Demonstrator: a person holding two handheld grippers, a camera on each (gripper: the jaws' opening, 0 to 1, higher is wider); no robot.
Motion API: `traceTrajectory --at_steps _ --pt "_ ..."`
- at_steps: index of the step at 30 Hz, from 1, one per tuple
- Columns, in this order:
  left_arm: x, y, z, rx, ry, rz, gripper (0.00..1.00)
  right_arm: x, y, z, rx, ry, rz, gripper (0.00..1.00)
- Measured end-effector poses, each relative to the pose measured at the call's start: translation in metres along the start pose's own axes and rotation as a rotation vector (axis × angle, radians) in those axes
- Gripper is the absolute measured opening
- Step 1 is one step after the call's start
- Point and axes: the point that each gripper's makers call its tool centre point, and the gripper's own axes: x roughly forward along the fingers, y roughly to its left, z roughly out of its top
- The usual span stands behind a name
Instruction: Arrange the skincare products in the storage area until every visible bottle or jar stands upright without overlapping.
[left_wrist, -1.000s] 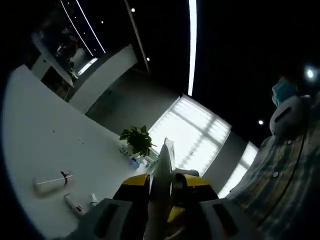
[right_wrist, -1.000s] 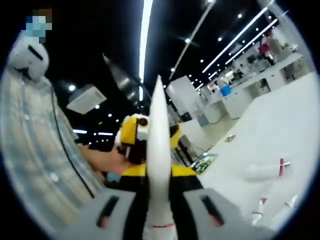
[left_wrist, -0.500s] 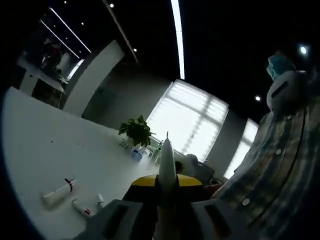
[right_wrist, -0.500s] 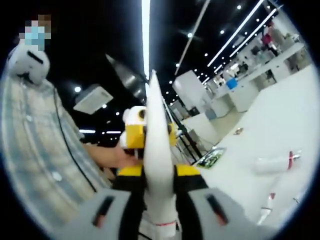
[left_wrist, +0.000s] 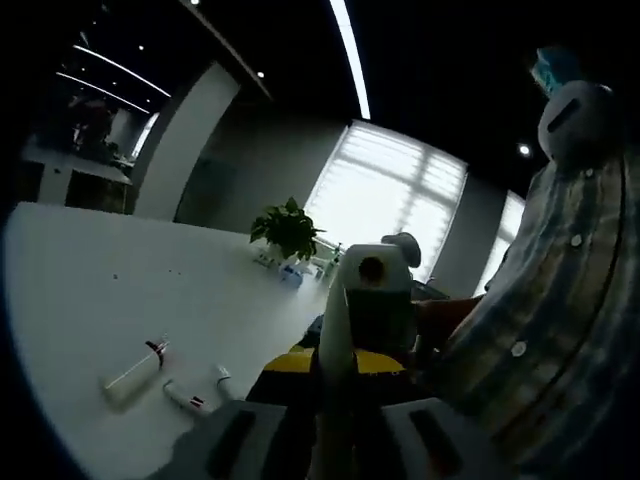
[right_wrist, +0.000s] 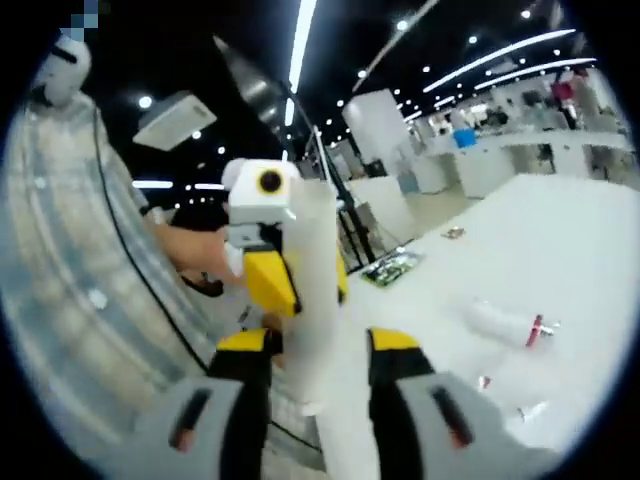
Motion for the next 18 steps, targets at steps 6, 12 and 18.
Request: traceTrajectory --at_steps 6,12,18 --pt "0.003 0.005 -0.017 0.031 0.08 0.013 0.09 -0.007 0.0 -0.005 -0.057 0.083 0.005 0.36" --pt "0.006 0.012 -0.034 0.092 0.195 0.015 0.09 -0.01 -0.004 0.007 -0.072 0.074 0.012 0.33" --pt "0.007 0.01 -0.051 0.171 0.311 -0.012 0.09 -0.007 0.003 0.005 -0.093 0.116 0.088 0.23"
